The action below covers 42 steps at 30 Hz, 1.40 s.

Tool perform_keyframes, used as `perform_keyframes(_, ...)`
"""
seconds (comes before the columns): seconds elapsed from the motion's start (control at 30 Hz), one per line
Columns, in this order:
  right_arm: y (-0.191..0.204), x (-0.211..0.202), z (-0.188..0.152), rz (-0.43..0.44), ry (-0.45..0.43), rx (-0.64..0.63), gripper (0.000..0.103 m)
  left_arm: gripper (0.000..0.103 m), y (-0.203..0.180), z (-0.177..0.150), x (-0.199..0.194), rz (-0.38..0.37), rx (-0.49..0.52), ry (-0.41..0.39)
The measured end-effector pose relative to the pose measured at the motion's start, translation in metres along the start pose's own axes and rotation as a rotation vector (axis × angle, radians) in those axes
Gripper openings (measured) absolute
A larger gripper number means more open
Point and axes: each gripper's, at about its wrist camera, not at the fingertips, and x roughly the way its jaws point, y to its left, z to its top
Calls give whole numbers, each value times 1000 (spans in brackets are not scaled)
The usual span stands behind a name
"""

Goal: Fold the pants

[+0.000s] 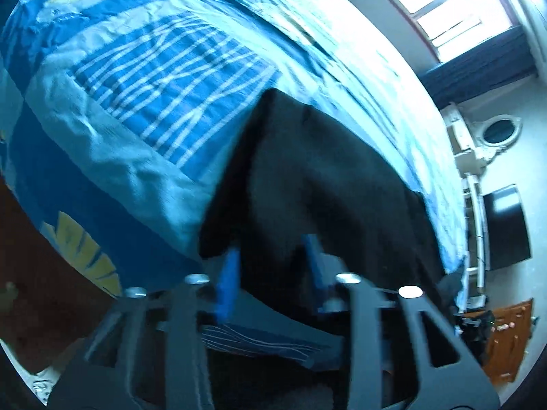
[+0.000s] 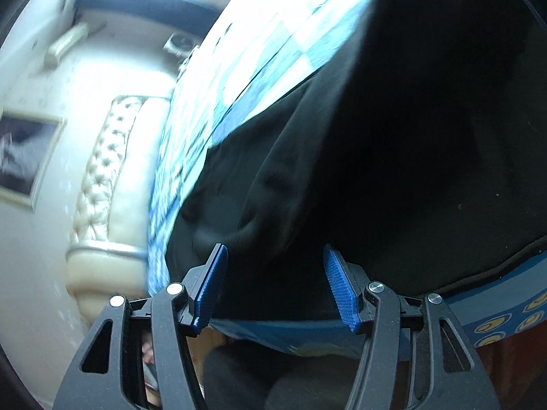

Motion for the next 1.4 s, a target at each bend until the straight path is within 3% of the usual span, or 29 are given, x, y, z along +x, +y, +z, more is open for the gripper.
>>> perform_keyframes(0.1,-1,1,3,-5,-25,37,55,24,5,5,1,3,-34,11)
perform_keyframes(0.17,5,4,6,-60,-34,-1,37,21,2,10,1,28,-27,7)
perform_keyframes(0.2,9,4,6,-86,-40,-23,12,14,-1,12,0,52,-13,-4)
perform_keyframes(0.23,13,1,5,-94,-54,-36,9,12,-4,13,-3,69,5,-13)
perform_keyframes(0.37,26,-18,-15,-120,-89,-91,8,9,-9,19,-9,112,27,-38)
perform_keyframes(0.57,-12,-19,-35,-163,-33,-66,8,2,10,20,5,161,24,-21)
perform_keyframes(0.67,-20,-21,-34,-131,-18,-43,9,1,9,18,5,176,59,-24)
perform_keyframes(0.7,-20,-25,-31,-120,-12,-43,12,1,7,16,1,185,86,-31)
perform_keyframes(0.77,-21,-37,-26,-112,-8,-38,29,2,4,14,-7,206,113,-52)
perform_keyframes(0.87,-24,-70,-10,-138,-66,-29,47,4,2,12,-22,225,145,-89)
perform_keyframes(0.97,-28,-116,30,-230,-195,-26,54,31,-13,11,-40,271,201,-150)
perform_keyframes(1.03,-30,-144,73,-322,-291,-34,58,65,-33,11,-50,305,245,-214)
perform_keyframes(1.1,-32,-161,119,-419,-364,-25,63,75,-57,8,-54,323,297,-277)
perform_keyframes(1.13,-36,-166,138,-449,-384,-21,63,85,-70,7,-52,324,325,-295)
perform_keyframes(1.2,-39,-165,176,-528,-407,-5,64,93,-94,-1,-49,311,376,-312)
perform_keyframes(1.27,-48,-154,216,-607,-404,27,64,93,-113,-10,-41,286,418,-303)
perform_keyframes(1.4,-68,-134,258,-749,-399,81,64,93,-141,-34,-11,297,514,-247)
